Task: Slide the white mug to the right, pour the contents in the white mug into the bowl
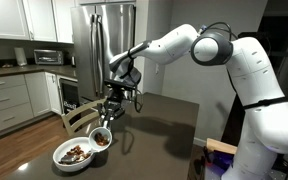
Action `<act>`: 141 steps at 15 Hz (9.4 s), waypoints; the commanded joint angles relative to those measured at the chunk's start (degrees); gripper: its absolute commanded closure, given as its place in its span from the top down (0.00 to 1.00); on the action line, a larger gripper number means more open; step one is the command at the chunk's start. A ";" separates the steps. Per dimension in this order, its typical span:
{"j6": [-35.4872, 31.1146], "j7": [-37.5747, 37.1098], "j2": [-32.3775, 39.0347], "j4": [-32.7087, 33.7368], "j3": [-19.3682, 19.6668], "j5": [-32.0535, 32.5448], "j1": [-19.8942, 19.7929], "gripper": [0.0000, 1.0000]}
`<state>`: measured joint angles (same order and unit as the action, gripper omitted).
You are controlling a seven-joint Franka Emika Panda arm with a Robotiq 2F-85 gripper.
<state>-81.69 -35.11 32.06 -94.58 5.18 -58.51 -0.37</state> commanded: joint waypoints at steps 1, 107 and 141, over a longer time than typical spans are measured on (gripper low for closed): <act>-0.04 -0.08 0.14 0.08 -0.38 0.19 -0.43 0.16; -41.40 13.73 -3.22 -0.09 -7.84 19.22 7.48 0.07; -66.23 17.46 -7.76 -12.45 -12.47 28.60 9.55 0.07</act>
<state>-145.67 -16.93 25.75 -105.34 -6.80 -31.67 9.24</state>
